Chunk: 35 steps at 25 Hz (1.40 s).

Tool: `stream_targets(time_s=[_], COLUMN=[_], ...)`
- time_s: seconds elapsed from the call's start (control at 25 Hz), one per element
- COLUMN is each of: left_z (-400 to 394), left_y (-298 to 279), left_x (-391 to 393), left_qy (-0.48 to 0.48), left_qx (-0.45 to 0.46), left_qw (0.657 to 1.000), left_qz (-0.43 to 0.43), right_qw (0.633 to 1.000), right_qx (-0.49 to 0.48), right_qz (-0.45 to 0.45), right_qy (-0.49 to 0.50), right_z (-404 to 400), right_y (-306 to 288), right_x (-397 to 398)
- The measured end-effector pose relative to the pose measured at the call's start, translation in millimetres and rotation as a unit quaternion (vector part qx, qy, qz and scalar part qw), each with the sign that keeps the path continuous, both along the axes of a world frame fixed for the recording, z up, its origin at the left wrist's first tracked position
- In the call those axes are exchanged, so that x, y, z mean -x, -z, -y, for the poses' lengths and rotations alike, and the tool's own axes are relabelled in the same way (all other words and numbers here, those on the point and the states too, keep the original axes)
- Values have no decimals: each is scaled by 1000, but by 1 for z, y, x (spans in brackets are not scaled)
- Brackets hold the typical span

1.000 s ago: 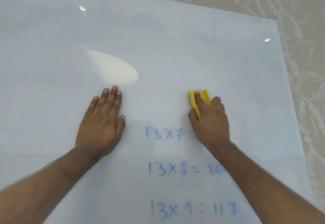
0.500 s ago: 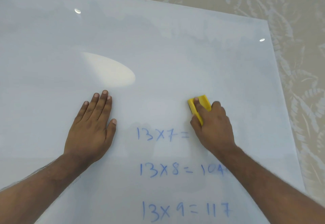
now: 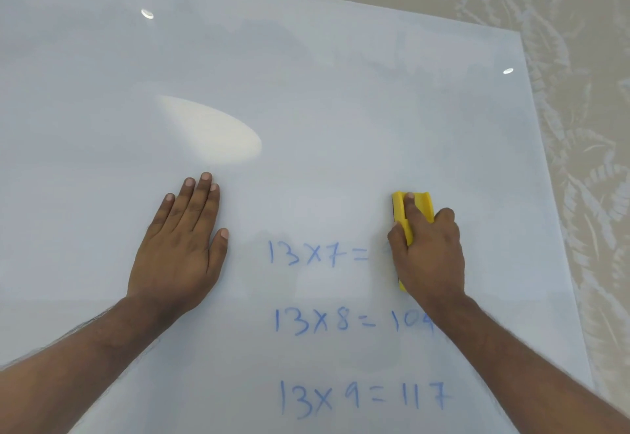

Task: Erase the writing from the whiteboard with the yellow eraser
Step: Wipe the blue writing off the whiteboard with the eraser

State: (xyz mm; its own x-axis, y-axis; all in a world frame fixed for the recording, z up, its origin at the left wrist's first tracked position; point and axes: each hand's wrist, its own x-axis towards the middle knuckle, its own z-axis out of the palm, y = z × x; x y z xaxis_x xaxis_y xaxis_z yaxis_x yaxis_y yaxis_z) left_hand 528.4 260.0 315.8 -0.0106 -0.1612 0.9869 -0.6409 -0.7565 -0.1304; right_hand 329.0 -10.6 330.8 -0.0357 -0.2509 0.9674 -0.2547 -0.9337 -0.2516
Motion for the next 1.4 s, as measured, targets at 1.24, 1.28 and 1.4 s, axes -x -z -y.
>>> stream_targets(time_s=[1.24, 1.28, 1.4], left_z=[-1, -1, -3], left_y=[26, 27, 31], left_x=[1, 1, -1], left_qy=[17, 17, 14], left_qx=[3, 1, -7], left_qw=[1000, 1000, 1000], left_qz=[9, 11, 18], right_qw=[993, 989, 975], right_qx=[100, 121, 177], right_qz=[-67, -80, -134], right_qy=[-2, -3, -4], right_z=[-119, -127, -135], right_y=[34, 40, 67], right_x=[-60, -63, -65])
